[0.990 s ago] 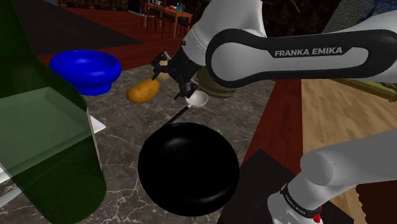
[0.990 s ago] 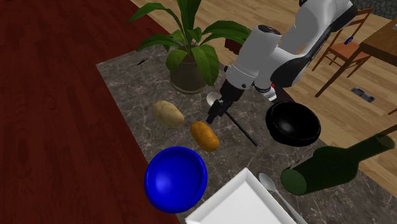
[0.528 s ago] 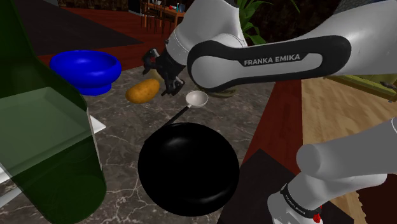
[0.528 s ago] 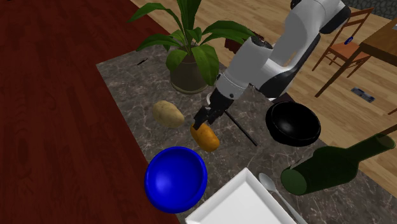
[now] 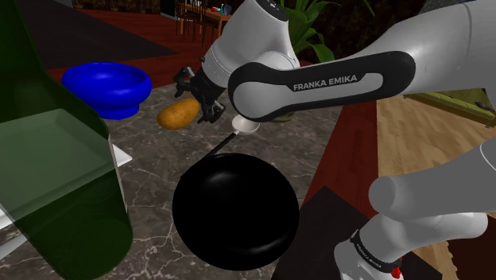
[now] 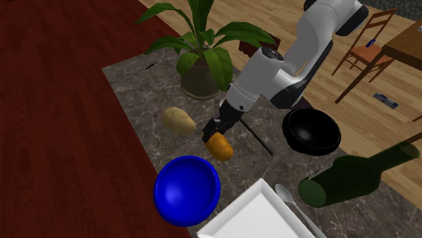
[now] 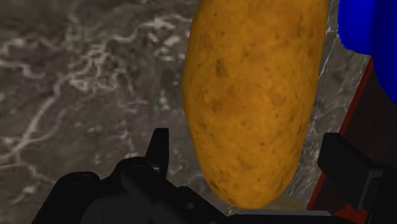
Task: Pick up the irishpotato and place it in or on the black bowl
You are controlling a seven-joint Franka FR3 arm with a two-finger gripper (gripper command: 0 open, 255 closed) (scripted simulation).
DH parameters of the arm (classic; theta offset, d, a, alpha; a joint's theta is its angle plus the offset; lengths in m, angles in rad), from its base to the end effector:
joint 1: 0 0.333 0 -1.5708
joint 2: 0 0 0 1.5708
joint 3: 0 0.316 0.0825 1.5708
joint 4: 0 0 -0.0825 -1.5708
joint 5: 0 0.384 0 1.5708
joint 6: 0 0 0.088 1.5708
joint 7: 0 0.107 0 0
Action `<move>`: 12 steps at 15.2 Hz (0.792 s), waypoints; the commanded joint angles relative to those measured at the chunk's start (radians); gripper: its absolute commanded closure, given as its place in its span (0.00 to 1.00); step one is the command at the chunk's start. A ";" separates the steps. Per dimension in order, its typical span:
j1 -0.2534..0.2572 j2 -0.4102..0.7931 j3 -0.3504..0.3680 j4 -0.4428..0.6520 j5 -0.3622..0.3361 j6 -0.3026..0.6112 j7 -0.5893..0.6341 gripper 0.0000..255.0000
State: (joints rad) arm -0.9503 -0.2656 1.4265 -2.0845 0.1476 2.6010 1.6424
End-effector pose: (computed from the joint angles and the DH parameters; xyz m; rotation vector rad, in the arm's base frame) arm 0.4982 0.3007 0.5001 -2.2020 1.5078 -0.5558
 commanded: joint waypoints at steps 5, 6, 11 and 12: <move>-0.002 0.000 0.002 0.000 -0.001 0.000 0.000 1.00; -0.002 0.000 0.002 0.000 -0.001 0.000 0.000 1.00; -0.004 0.001 0.003 0.000 -0.001 0.001 0.000 1.00; -0.004 0.001 0.004 0.000 -0.001 0.001 0.000 1.00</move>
State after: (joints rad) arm -0.9554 -0.2647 1.4300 -2.0834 0.1462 2.6024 1.6430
